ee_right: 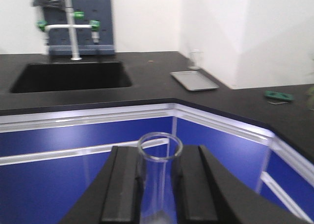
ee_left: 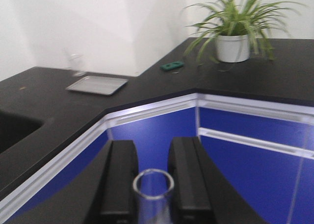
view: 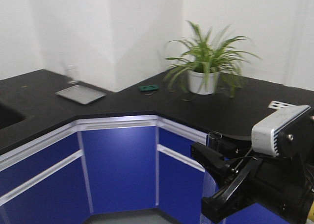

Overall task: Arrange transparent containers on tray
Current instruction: 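Drive the base to the counter with the yellow tray, holding both tubes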

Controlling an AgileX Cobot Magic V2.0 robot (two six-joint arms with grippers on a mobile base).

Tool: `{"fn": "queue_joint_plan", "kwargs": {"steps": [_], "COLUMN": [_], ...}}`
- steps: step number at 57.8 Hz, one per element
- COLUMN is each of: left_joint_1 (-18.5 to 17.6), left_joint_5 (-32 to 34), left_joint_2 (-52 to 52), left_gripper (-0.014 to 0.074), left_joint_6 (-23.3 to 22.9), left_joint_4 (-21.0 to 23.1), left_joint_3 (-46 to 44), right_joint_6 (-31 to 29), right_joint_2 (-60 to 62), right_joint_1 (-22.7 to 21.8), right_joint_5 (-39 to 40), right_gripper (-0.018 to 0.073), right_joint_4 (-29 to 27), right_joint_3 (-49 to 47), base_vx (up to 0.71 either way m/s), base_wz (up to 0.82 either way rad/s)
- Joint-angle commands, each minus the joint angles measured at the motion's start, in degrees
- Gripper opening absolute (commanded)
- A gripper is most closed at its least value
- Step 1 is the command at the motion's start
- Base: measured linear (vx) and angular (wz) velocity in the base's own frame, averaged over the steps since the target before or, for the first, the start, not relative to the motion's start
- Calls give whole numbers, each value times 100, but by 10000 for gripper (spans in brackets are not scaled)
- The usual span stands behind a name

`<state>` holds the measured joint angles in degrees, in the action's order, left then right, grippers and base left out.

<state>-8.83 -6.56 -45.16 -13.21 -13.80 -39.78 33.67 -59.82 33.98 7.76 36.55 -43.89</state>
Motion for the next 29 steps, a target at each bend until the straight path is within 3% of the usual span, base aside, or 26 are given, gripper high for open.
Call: {"fn": "queue_joint_plan", "kwargs": {"steps": [1, 29], "left_joint_1": [-35, -35], "left_joint_5": [436, 436], "left_joint_2": [42, 42], "left_gripper": [-7, -7], "left_joint_6": [-18, -18], "left_joint_4": [36, 36], "left_joint_3": [-153, -153], "right_joint_6": [1, 1], "right_joint_2": [120, 120], "right_joint_1": [-22, -22], "right_joint_5": [395, 375], "right_gripper": [-11, -11], "right_joint_4": [-31, -31], "right_joint_3": [-183, -183], "base_vx": [-30, -22], "base_wz": [60, 67]}}
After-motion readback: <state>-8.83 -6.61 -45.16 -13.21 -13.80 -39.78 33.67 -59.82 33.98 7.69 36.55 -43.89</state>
